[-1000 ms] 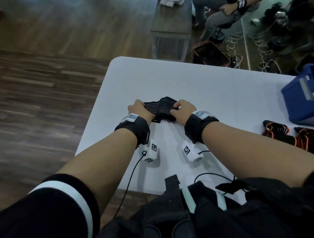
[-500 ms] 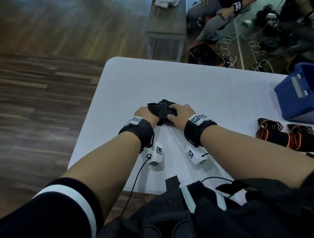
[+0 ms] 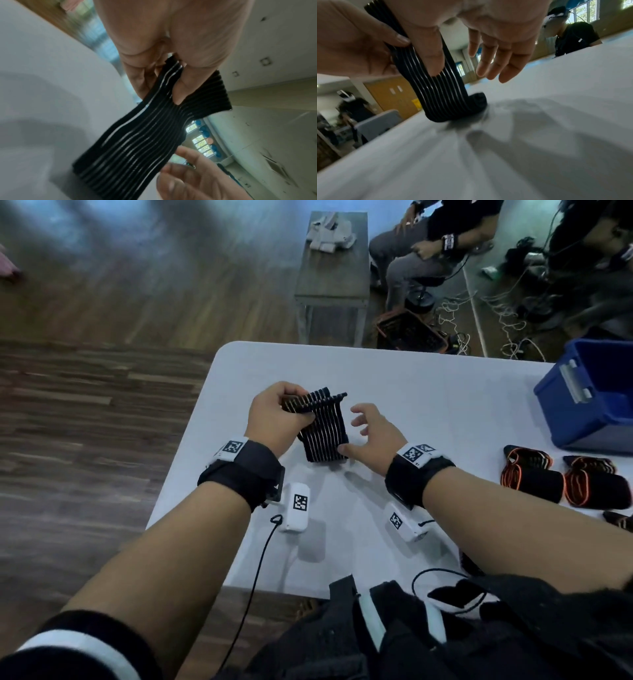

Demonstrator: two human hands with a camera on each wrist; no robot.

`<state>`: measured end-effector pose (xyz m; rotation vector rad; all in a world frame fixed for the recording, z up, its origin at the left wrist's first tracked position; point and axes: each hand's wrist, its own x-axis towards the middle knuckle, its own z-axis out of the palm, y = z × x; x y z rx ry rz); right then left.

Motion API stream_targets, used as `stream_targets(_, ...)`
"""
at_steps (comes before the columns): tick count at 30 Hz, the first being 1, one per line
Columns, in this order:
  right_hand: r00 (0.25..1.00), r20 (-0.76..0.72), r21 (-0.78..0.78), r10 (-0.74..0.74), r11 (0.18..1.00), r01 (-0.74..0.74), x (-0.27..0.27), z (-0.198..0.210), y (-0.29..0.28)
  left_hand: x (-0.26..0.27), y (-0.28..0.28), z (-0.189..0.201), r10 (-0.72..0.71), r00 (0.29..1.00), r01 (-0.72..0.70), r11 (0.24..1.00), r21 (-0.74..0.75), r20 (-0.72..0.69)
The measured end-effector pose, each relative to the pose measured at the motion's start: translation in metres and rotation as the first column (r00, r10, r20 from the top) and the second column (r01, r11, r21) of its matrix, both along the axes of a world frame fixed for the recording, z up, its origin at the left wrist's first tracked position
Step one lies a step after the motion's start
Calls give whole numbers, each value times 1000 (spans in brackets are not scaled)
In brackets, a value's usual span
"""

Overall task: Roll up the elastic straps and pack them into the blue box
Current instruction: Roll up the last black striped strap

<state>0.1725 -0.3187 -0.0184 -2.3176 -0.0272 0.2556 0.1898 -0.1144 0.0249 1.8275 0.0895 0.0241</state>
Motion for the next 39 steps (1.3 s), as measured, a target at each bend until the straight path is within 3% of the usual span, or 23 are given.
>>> stream_targets(6,930,341,379,-141,925,1,7,72,5,-6,-23,55,-31,988,46,994,-98,150)
stream_targets(14,866,453,413,-213,911,8,1,148,-15,-26,-62,126,-87,924,86,996,19,371)
stream_targets(17,844,465,439,-267,898,42,-3,163,-28,-35,-76,146,-103,916,144,986,-79,387)
stream_targets(21,805,558,305,-201,952,26,-18,178,-46,-41,-96,158,-91,923,168,970,-178,373)
stream_targets(26,802,566,245,-188,968,54,-35,184,-61,-47,-119,161,-85,921,161,972,-174,381)
stream_targets(32,781,502,387,-371,904,181,-43,183,-81,-55,-136,158,-126,895,203,969,-140,427)
stream_targets(39,751,457,532,-477,823,199,-41,201,-91,-66,-159,156,-189,853,239,970,-43,486)
